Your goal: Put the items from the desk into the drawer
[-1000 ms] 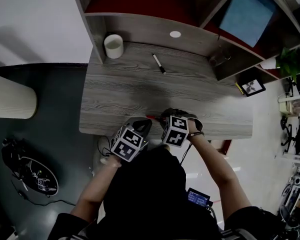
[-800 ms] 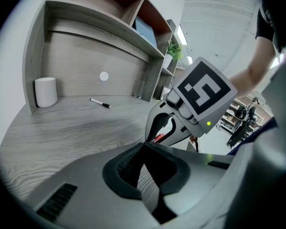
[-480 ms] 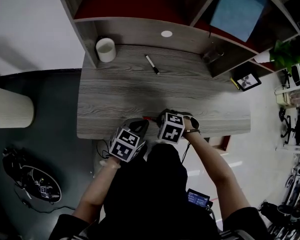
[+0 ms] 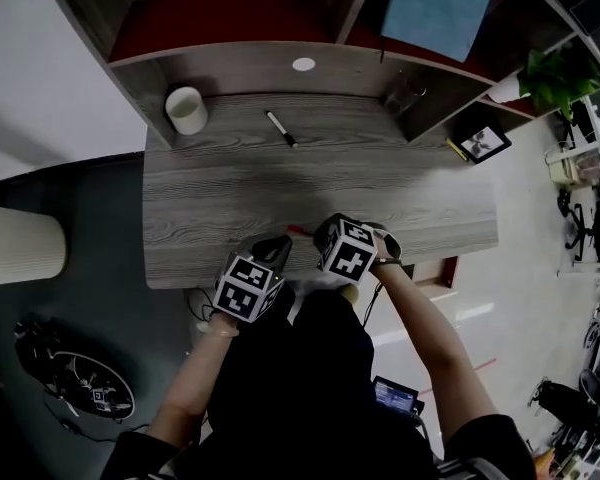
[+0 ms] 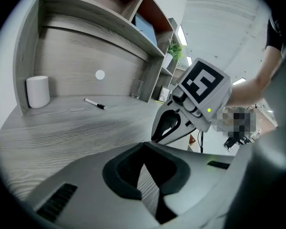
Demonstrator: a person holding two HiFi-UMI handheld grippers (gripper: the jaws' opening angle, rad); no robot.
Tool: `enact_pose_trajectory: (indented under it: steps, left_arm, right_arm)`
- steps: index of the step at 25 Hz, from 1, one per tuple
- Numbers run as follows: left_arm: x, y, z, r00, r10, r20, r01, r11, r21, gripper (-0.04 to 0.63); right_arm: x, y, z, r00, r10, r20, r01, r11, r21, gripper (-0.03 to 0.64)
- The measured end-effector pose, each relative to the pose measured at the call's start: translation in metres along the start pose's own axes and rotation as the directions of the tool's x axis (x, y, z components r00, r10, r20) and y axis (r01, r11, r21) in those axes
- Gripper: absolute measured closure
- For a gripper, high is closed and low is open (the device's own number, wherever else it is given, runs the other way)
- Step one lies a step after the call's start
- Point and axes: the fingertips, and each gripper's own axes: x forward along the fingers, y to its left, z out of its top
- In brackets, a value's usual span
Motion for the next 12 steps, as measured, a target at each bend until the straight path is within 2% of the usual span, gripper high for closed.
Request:
enact_pose_trajectory:
  steps: [4,12]
  left_arm:
    - [0.014,-0.018,0.008,0.999,-0.048,-0.02,0.048,0.998,0.036,0.568]
    - [0.048,-0.071,0.03,0.987,-0.149,-0.059,0.157,0.975,0.159,0.569]
  right_arm:
    - [-0.018,-0.016,-0.02,0.997,-0.071,0.028,0.068,0.993,0.095,0.569]
    - [-0.054,-0.022,-0.08,0.99,-0.135,0.039,0.119,0.955,0.273,0.569]
